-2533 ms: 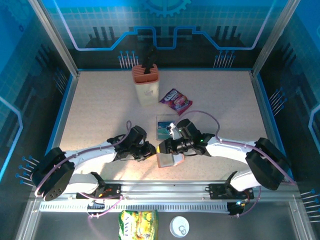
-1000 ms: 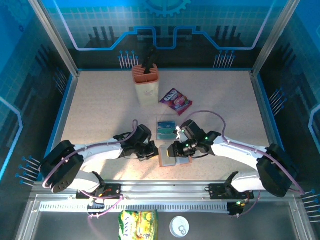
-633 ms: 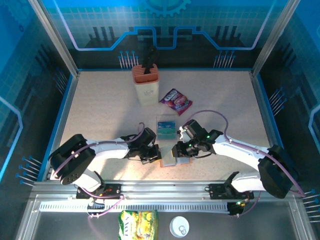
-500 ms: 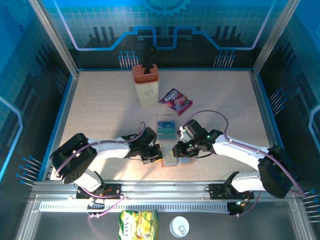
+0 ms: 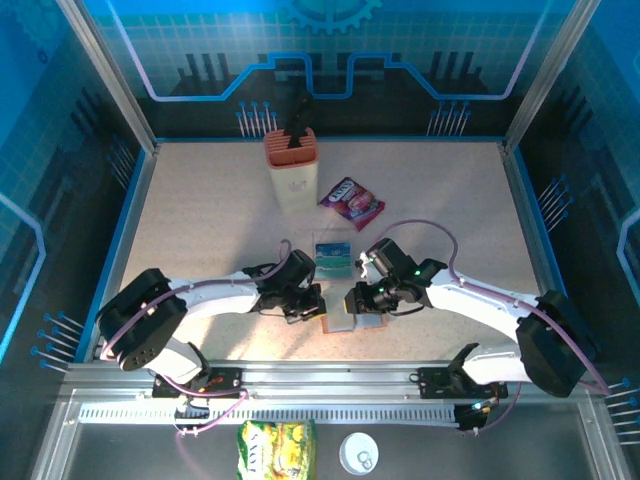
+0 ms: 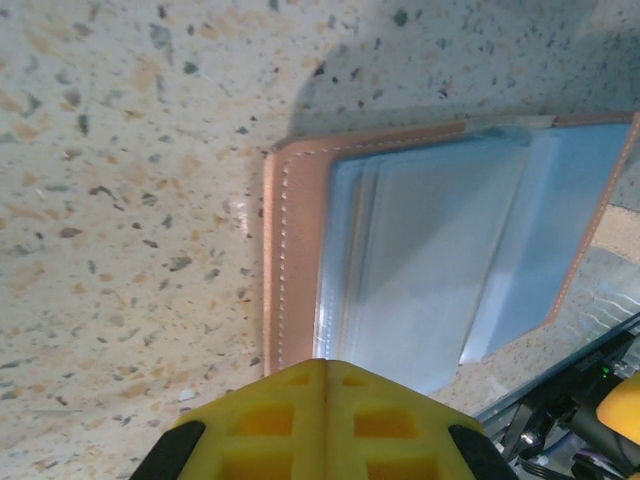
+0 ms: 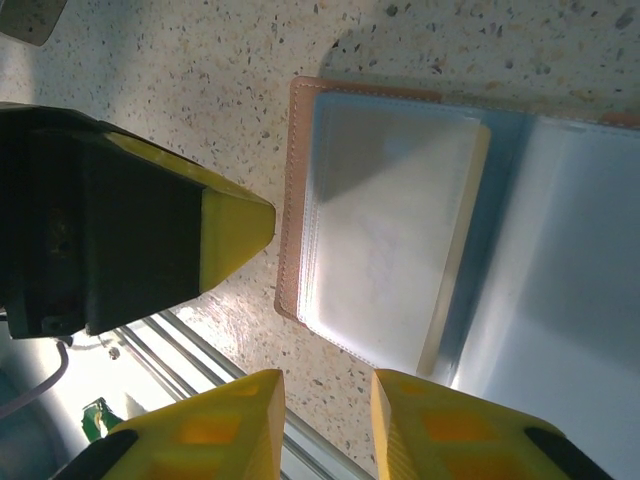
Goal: Take the credit cards out of the card holder
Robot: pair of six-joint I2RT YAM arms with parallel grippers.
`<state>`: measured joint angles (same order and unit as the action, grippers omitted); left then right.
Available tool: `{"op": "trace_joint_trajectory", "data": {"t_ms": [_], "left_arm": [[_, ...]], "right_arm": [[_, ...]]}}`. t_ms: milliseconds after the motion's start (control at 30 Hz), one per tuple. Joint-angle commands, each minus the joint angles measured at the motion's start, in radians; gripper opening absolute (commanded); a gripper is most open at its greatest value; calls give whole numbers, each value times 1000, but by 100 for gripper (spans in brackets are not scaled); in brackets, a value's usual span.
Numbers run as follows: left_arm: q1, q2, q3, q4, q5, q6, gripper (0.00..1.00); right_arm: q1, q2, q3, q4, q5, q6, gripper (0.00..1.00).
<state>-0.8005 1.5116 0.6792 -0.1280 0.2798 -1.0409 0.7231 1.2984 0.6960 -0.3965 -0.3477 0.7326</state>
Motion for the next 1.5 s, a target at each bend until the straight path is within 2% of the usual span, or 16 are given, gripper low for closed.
{"op": "trace_joint_trajectory", "data": {"t_ms": [0, 200, 533, 900, 1200, 1467], "left_arm": [[-17, 35, 19, -6, 29, 7, 0], [-20, 79, 2, -17, 12, 15, 0], [18, 30, 31, -220, -87, 120, 0], [25, 26, 29, -203, -75, 123, 0], [26, 18, 32, -209, -77, 123, 0], [25, 16, 30, -206, -77, 120, 0]], "right_arm": [[-16, -21, 17, -26, -1, -16, 29], [-17, -30, 11, -31, 1, -12, 29], [-19, -11, 5, 12, -35, 10, 29], [-18, 160, 8, 211, -151, 49, 28], [-7, 294, 41, 277, -209, 45, 28], [2, 302, 26, 272, -200, 40, 28]]}}
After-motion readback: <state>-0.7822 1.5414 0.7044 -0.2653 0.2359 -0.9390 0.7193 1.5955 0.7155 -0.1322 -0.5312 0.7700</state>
